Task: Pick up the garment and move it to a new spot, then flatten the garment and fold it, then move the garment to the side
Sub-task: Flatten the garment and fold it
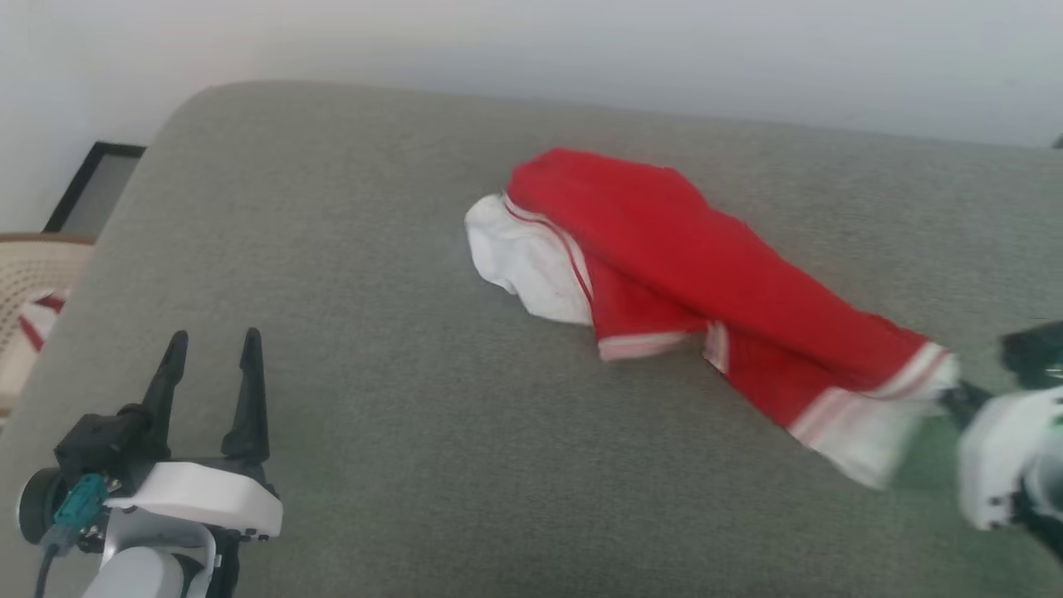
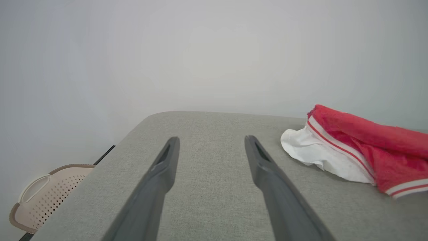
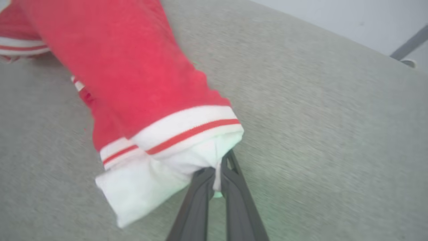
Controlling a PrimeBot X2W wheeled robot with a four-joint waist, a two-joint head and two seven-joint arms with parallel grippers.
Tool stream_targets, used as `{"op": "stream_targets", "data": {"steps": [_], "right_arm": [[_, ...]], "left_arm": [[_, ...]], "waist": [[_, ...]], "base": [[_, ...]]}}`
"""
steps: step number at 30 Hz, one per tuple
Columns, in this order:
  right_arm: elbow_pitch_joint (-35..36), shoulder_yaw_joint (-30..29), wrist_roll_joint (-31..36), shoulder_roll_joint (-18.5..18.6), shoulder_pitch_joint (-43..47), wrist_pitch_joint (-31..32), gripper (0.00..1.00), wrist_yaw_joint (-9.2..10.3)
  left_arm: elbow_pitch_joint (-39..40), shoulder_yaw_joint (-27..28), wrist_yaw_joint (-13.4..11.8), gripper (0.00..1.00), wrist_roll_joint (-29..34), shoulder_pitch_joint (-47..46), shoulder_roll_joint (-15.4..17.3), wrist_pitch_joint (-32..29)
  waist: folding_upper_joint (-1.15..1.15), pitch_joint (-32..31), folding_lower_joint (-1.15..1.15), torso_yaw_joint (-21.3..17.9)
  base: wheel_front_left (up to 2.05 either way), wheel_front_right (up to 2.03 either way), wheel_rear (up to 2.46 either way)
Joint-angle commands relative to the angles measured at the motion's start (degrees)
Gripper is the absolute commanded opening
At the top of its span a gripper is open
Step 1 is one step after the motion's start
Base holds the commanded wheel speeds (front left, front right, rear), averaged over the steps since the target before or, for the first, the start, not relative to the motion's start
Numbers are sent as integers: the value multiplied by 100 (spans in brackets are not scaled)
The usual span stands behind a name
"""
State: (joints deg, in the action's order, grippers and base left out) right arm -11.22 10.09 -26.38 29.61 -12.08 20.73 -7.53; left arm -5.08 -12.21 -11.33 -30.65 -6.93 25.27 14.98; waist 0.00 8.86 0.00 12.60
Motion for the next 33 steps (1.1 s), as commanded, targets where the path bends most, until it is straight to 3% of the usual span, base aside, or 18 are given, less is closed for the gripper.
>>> {"op": "stream_targets", "data": {"steps": [1, 4, 8, 17, 18, 19, 20, 21, 22, 33], "right_arm": [[92, -224, -9, 134, 147, 104, 0, 8], [138, -858, 50, 359, 362, 290, 0, 8], [-87, -1225, 22, 304, 429, 363, 0, 8], [-1285, -1072, -204, 23, 103, 238, 2, 8], [-1396, -1044, -236, 6, 46, 225, 27, 8], [-1495, -997, -259, -10, -13, 206, 45, 8], [-1572, -946, -261, -5, -73, 188, 83, 8], [-1572, -946, -261, -5, -73, 188, 83, 8], [-1623, -895, -267, 17, -136, 159, 100, 8], [-1210, -595, -238, 213, -466, -313, 100, 8]], "left_arm": [[39, 41, -2, 100, 38, 84, 24, 25], [46, 51, 38, 100, 39, 60, 49, 25], [10, 16, 72, 100, 51, -25, 38, 26], [-134, -138, 217, 100, 78, -198, 40, 5], [-143, -144, 238, 100, 74, -209, 54, -6], [-151, -150, 251, 100, 82, -233, 78, -18], [-148, -154, 252, 100, 87, -257, 93, -24], [-148, -154, 252, 100, 87, -257, 93, -24], [-142, -157, 272, 100, 80, -273, 104, -35], [58, -275, 431, 100, 84, -316, 418, -369]], "waist": [[0, -67, 0, -146], [0, -88, 0, -264], [0, -83, 0, -298], [0, -91, 0, -218], [0, -97, 0, -216], [0, -103, 0, -220], [0, -110, 0, -227], [0, -110, 0, -227], [0, -122, 0, -240], [0, -348, 0, -783]], "base": [[0, 0, 0], [0, 0, 0], [0, 0, 0], [0, 0, 0], [0, 0, 0], [0, 0, 0], [0, 0, 0], [0, 0, 0], [0, 0, 0], [0, 0, 0]]}}
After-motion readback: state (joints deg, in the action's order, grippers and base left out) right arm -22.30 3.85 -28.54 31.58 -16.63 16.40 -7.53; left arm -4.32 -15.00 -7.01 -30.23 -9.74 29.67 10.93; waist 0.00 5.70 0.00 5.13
